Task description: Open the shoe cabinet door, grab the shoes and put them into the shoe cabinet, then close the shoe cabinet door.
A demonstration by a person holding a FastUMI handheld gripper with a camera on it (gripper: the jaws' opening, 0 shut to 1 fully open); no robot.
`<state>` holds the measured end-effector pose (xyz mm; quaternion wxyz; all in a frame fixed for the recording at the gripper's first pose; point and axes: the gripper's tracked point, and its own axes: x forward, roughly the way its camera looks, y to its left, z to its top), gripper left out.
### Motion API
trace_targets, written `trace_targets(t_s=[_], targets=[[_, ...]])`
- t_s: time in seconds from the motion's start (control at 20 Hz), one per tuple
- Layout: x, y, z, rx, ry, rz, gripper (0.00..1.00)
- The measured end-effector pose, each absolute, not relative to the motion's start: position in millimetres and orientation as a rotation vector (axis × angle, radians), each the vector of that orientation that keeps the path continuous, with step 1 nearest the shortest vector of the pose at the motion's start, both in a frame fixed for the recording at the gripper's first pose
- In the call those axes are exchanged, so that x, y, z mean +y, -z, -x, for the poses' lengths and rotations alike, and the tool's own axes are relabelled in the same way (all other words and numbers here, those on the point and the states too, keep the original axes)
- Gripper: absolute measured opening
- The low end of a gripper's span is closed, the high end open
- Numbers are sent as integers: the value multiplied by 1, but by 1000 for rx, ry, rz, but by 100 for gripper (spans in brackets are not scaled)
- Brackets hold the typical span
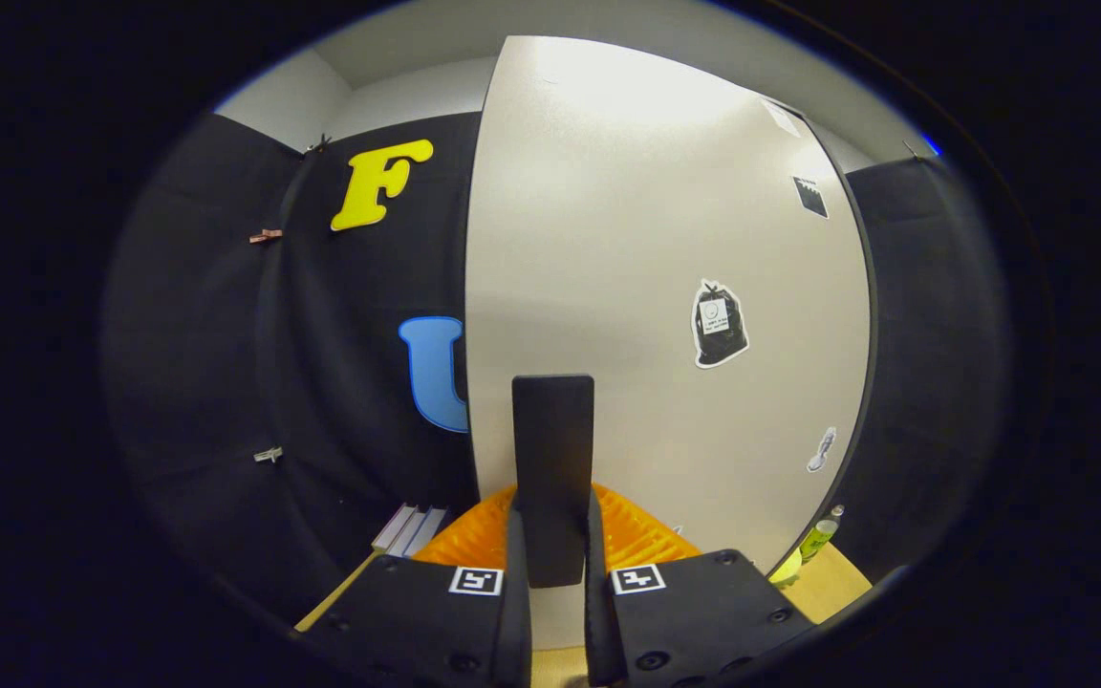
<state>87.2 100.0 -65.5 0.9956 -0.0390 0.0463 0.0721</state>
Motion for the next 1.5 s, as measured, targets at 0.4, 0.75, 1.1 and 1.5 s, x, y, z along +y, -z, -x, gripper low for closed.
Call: trace_targets(t_s=[0.4, 0.75, 1.1, 1.5], targets=[[43, 55, 1, 127, -293, 42, 26], [-39, 44, 66, 130, -348, 35, 26], [-119, 33, 92, 132, -256, 27, 25], [-188, 10, 122, 96, -108, 31, 24]])
